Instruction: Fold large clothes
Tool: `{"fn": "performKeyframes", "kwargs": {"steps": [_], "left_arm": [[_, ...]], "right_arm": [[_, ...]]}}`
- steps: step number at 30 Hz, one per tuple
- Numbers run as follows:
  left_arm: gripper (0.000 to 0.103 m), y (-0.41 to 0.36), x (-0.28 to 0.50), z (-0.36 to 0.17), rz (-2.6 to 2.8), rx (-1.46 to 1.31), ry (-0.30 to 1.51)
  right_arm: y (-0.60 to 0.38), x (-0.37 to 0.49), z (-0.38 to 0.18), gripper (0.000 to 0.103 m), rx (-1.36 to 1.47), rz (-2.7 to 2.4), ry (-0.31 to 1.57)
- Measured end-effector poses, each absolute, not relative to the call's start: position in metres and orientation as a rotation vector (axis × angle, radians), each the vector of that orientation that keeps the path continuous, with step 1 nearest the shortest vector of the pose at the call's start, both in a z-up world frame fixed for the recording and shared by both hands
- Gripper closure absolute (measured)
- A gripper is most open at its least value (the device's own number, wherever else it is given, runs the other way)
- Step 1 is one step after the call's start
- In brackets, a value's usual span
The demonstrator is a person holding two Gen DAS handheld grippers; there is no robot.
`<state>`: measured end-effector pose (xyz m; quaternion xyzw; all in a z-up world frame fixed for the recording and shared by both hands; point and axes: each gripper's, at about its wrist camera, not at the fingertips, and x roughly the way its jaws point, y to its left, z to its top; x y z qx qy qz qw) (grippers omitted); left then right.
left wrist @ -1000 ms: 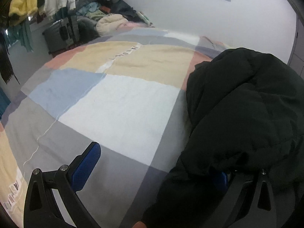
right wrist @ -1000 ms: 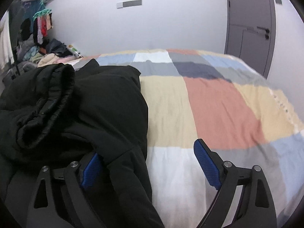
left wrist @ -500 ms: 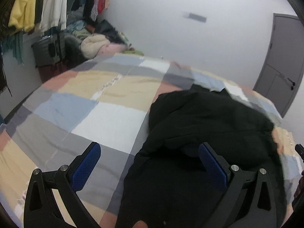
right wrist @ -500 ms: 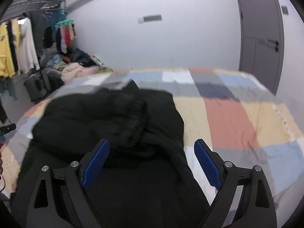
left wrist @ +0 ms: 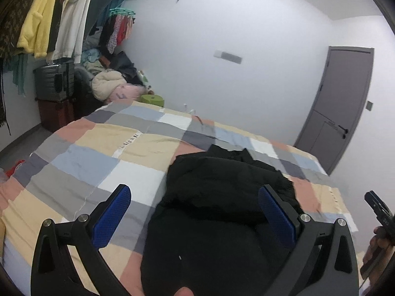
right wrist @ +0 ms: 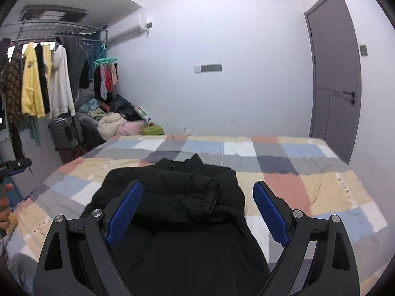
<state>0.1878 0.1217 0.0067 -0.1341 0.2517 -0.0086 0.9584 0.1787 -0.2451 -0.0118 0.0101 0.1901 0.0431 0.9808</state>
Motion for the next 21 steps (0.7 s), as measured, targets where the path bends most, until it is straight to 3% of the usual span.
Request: {"fn": "performKeyframes", "kwargs": {"steps": [7, 21], "left_arm": [[0.0, 0.131, 0.157, -0.015, -0.127, -0.303, 0.672], [0.001, 0.167, 0.179, -0.18, -0.246, -0.55, 1.232]], "right_arm": [[-0.246, 0.142, -0.016, 0.012, 0.026, 0.071, 0.446], [-0.313, 0.149, -0.126, 0.012, 0.251, 0.084, 0.912]]}}
